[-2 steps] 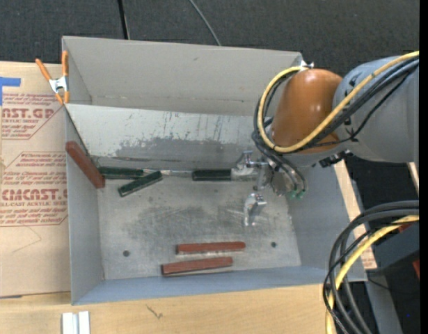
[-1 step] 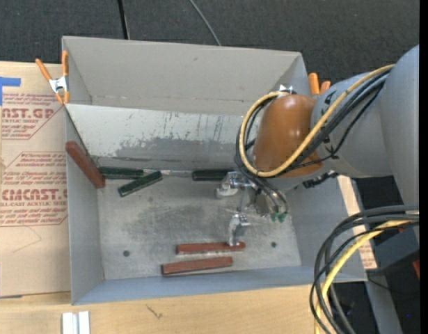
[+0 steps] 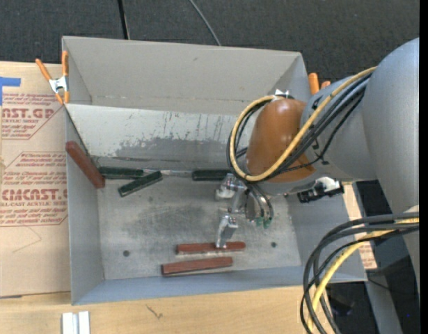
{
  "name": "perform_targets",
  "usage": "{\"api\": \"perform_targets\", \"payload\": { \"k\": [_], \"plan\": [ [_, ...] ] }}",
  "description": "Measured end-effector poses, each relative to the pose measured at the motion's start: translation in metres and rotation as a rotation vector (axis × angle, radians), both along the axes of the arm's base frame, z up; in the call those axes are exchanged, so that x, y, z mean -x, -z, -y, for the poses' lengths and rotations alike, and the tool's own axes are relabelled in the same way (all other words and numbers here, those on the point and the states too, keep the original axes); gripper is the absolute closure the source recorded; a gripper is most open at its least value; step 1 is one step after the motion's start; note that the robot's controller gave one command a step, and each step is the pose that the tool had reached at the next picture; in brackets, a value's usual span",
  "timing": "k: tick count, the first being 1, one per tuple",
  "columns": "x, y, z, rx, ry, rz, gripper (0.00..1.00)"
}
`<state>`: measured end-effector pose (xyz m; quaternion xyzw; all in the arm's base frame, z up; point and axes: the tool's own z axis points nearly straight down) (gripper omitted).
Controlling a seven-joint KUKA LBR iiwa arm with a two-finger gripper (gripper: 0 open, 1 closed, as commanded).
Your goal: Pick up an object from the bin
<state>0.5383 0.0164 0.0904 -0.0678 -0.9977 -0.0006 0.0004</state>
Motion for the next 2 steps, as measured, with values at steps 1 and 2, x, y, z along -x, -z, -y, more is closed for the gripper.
{"api": "perform_targets", "payload": {
  "k": [1, 2],
  "plan": [
    [0.0343, 0.0146, 0.0147, 0.001, -0.179, 0.022, 1.0],
    [0.0342, 0.0146, 0.0147, 0.001, -0.179, 0.022, 1.0]
  ]
}}
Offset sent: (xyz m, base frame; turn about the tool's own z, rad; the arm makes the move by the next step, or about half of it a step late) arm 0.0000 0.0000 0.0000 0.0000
